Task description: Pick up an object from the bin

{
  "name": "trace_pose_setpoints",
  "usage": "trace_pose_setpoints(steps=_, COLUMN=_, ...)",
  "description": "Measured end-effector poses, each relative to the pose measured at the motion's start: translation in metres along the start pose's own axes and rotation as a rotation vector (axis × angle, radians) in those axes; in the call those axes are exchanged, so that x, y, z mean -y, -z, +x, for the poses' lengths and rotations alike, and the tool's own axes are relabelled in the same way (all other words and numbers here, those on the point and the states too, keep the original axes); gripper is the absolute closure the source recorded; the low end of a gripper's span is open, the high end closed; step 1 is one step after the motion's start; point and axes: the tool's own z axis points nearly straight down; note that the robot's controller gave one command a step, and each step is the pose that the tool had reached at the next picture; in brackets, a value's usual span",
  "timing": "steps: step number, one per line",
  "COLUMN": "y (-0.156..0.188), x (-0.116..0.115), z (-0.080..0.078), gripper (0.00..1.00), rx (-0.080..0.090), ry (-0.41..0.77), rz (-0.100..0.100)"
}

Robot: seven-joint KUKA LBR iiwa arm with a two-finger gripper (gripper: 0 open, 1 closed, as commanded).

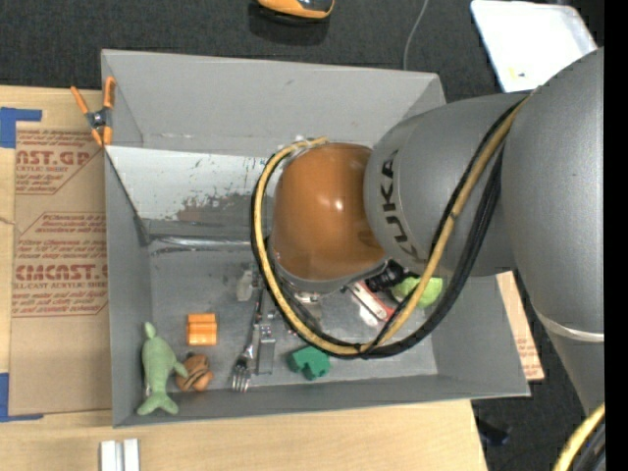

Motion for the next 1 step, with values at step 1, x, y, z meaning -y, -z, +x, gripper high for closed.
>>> trace_pose_setpoints(steps=1, y=-0.0155, x=-0.0103, z=-0.003, gripper=0.0, rx=0.004, ry=0.1, rz=0.001)
